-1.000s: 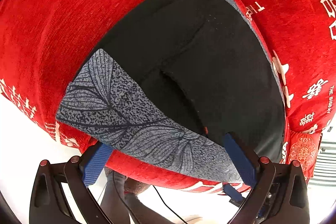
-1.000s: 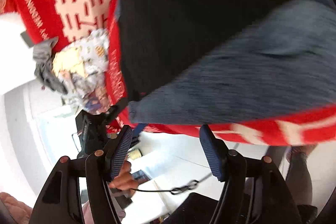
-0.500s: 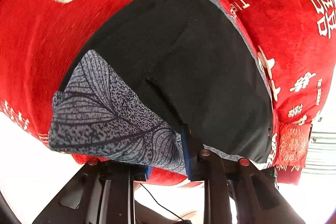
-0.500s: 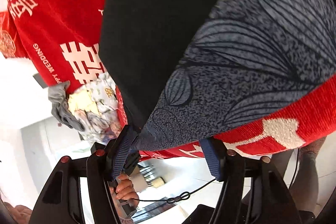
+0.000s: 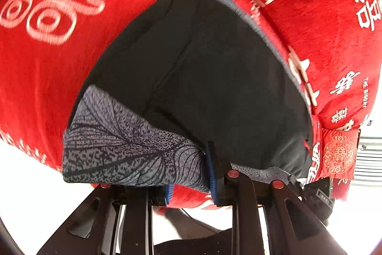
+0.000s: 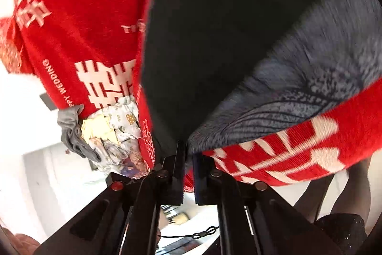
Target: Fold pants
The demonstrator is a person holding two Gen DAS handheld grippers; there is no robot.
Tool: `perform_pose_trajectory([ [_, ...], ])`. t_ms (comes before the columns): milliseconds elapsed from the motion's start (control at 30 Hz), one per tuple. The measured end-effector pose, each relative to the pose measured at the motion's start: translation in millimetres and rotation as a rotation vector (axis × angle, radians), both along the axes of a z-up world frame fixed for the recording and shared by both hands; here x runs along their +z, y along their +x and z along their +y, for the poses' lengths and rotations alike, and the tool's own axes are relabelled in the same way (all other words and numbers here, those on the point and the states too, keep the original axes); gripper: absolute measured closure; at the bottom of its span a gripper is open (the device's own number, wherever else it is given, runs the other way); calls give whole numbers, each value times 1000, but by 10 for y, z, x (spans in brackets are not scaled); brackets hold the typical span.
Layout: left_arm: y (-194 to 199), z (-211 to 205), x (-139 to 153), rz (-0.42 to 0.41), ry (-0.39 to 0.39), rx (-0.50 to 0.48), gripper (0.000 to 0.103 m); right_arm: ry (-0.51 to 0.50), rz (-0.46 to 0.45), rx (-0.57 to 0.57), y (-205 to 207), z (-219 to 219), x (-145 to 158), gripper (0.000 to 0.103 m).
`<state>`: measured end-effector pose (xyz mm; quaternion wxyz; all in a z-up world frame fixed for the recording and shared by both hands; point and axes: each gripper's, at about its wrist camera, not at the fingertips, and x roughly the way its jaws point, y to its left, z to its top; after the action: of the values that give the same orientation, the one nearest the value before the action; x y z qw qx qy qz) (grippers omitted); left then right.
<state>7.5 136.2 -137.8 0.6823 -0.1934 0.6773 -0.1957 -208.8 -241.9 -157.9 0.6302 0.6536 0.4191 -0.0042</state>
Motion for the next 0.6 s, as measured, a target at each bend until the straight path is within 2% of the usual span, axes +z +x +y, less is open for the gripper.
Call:
perform_pose_trajectory([
  [133, 253, -215, 305, -80, 14, -15, 78, -59, -55, 10, 333, -314, 351, 97],
  [233, 491, -391, 415, -127, 15, -11, 78, -91, -91, 36, 709, -649, 525, 97],
  [267, 544, -441, 425, -136, 19, -7, 78, -88, -91, 45, 797, -696, 556, 97],
  [333, 599, -507, 413, -136, 21, 12, 78, -10, -102, 92, 908, -754, 543, 97],
  [367, 594, -526, 384, -127, 28, 19, 78, 11, -71, 133, 923, -697, 519, 96],
  [433, 547, -535, 302, -100, 47, 17, 78, 18, 28, 233, 773, -580, 433, 87],
  [467, 515, -522, 279, -92, 52, 20, 78, 38, 57, 254, 676, -525, 374, 73],
  [500, 479, -503, 257, -83, 54, 26, 78, 80, 92, 255, 508, -462, 258, 46],
  [533, 437, -464, 232, -70, 51, 34, 78, 101, 120, 240, 357, -428, 153, 35],
  [600, 341, -384, 194, -55, 50, 47, 78, 131, 160, 207, 119, -383, -61, 31],
])
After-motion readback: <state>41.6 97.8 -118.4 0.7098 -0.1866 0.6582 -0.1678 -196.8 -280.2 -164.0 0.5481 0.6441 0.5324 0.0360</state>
